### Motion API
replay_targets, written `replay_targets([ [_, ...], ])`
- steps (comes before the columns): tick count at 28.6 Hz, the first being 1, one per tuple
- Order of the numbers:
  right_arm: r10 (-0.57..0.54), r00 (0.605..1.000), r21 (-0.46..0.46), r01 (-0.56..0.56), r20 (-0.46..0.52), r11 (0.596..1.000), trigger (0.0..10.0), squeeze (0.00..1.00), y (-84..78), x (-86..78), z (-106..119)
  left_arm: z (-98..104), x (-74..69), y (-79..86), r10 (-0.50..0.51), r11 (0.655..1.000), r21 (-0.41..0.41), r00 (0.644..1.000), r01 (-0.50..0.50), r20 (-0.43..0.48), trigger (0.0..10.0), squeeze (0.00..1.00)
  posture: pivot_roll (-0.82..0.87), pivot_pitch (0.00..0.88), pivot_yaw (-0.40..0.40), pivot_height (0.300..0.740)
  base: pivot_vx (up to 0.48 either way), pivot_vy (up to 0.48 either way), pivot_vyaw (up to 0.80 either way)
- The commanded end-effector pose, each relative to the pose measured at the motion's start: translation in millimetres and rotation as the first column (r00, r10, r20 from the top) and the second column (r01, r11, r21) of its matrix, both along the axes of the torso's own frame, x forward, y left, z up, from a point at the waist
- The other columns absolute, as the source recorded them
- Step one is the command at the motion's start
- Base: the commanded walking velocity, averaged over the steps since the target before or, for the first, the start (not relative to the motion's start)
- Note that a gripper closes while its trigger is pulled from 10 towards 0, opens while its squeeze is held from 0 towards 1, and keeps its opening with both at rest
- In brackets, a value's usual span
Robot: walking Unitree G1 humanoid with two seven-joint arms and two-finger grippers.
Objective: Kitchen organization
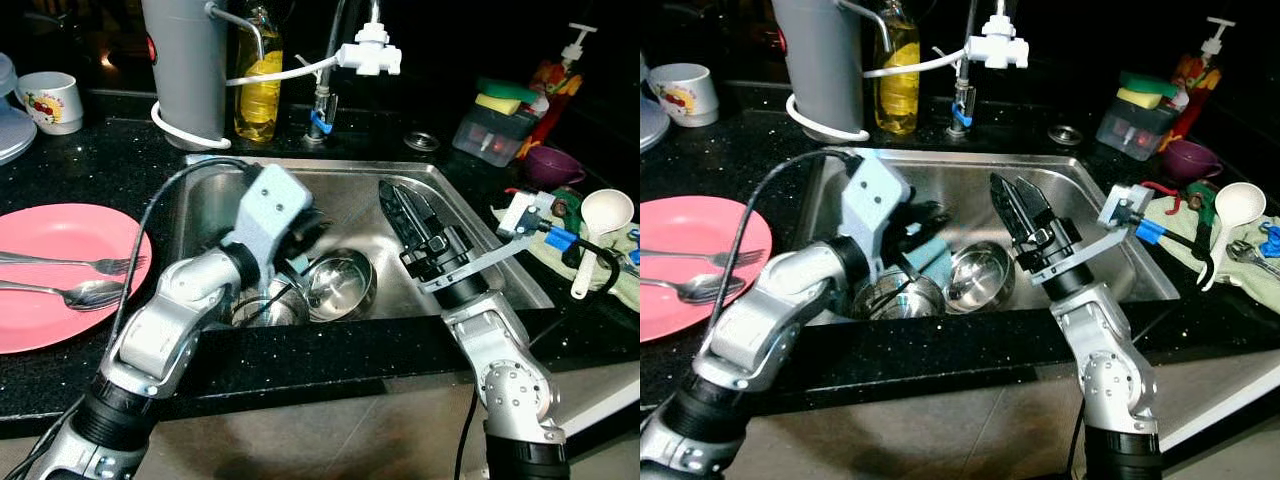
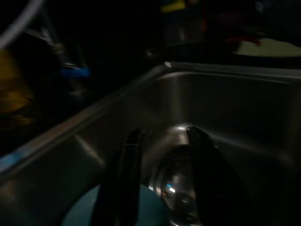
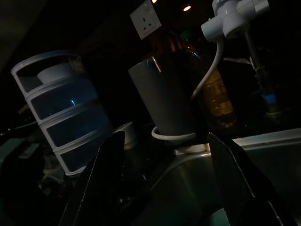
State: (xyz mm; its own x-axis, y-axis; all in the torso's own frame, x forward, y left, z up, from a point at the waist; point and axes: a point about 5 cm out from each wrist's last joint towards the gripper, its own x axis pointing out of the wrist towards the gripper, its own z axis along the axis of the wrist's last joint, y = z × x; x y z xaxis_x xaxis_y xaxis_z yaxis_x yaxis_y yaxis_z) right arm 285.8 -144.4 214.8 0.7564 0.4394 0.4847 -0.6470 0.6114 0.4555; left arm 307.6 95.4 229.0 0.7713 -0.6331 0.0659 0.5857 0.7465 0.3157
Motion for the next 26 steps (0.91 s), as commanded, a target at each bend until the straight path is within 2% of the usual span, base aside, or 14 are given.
replay_targets([
  [1,-0.012,1.000,-0.026,0.011,-0.014,1.000,10.0,0.00,-2.1,-0.7,-3.4,3.9,2.5,-0.5,0.023,1.000,-0.012,0.999,-0.023,0.024,10.0,1.00,0.14,0.000,-0.161,0.740,0.000,0.000,0.00],
  [5,-0.010,1.000,-0.030,0.010,-0.014,1.000,10.0,0.00,-1.3,-0.6,-3.9,4.9,6.4,4.5,0.095,0.994,-0.051,0.995,-0.094,0.024,10.0,1.00,0.14,0.000,-0.163,0.740,0.000,0.000,0.00],
  [6,-0.009,1.000,-0.032,0.009,-0.015,0.999,10.0,0.00,-1.0,-0.3,-4.3,6.7,4.0,1.3,0.075,0.986,-0.145,0.997,-0.077,-0.014,10.0,0.00,0.14,0.000,-0.164,0.740,0.000,0.000,0.00],
  [7,-0.009,1.000,-0.032,0.009,-0.015,0.999,10.0,0.00,-1.0,-0.3,-4.3,6.7,4.0,1.3,0.075,0.986,-0.145,0.997,-0.077,-0.014,10.0,0.00,0.14,0.000,-0.164,0.740,0.000,0.000,0.00],
  [10,-0.008,1.000,-0.035,0.008,-0.018,0.999,10.0,0.00,-1.1,-0.4,-5.4,10.6,-2.0,-7.1,0.014,0.964,-0.263,0.999,-0.024,-0.039,10.0,0.00,0.14,0.000,-0.167,0.740,0.000,0.000,0.00],
  [14,-0.009,1.000,-0.040,0.008,-0.026,0.999,10.0,0.00,-1.7,-0.4,-8.6,13.6,-7.0,-16.0,-0.041,0.932,-0.361,0.997,0.017,-0.058,10.0,0.00,0.14,0.000,-0.174,0.740,0.000,0.000,0.00],
  [21,-0.005,1.000,-0.031,0.004,-0.017,1.000,10.0,0.00,-0.8,0.6,-7.9,24.5,-10.9,-23.0,-0.088,0.898,-0.434,0.996,0.069,-0.025,10.0,0.00,0.14,0.000,-0.174,0.740,0.000,0.000,0.00],
  [26,0.004,1.000,-0.025,-0.005,-0.015,1.000,10.0,0.00,1.4,0.5,-7.6,28.5,-11.3,-23.8,-0.082,0.892,-0.447,0.996,0.064,-0.021,10.0,0.00,0.14,0.000,-0.179,0.740,0.000,0.000,0.00],
])
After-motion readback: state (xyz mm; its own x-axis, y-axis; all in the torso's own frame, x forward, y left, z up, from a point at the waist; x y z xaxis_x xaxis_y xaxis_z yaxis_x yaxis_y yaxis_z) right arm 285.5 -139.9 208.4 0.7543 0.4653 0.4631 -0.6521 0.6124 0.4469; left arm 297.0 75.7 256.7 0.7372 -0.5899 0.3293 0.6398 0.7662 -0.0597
